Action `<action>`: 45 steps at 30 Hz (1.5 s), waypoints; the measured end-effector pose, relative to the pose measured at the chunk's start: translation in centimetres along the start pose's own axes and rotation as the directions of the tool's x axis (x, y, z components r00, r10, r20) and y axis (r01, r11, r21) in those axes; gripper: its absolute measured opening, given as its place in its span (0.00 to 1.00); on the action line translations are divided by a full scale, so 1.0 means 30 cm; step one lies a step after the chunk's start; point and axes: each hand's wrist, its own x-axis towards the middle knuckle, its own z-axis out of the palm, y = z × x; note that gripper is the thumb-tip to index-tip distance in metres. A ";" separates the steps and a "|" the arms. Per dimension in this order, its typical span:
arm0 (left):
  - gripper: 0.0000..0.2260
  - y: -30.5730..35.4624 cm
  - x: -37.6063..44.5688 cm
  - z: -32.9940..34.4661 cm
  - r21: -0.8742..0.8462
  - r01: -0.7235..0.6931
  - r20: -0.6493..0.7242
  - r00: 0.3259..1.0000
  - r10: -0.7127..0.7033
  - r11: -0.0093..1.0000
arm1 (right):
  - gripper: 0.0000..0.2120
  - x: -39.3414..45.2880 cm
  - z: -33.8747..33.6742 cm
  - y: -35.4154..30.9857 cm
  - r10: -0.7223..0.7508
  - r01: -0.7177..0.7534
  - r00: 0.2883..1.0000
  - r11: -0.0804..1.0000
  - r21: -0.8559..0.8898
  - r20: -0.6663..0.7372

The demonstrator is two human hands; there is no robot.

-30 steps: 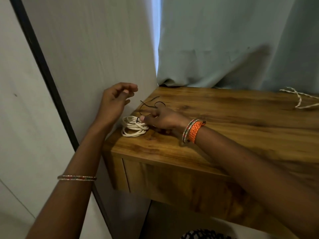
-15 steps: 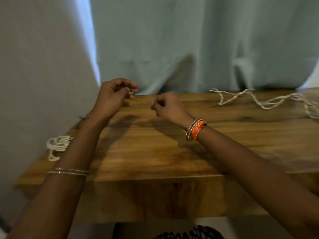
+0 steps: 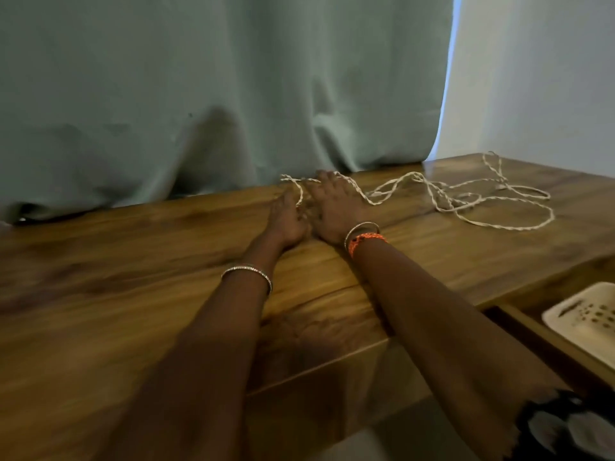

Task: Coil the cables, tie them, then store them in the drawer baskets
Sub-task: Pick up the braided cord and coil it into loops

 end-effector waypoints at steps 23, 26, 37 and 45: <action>0.13 -0.217 -0.237 -0.352 0.297 0.398 -0.768 0.639 -0.030 0.868 | 0.19 -0.106 -0.125 0.023 0.369 -0.286 0.868 0.918 0.273 -0.332; 0.10 -0.312 -0.346 -0.473 0.182 0.434 -0.732 0.659 -0.173 0.882 | 0.13 -0.155 -0.125 0.083 0.575 -0.513 0.782 0.814 0.274 -0.243; 0.06 -0.214 -0.327 -0.381 0.402 0.045 -0.284 0.955 0.078 0.914 | 0.12 -0.073 -0.163 -0.478 -0.031 0.096 0.992 0.826 0.555 -0.126; 0.06 -0.316 -0.394 -0.496 0.248 0.242 -0.605 0.795 -0.045 0.938 | 0.11 -0.015 -0.074 -0.460 -0.347 0.356 0.924 0.934 0.033 -0.159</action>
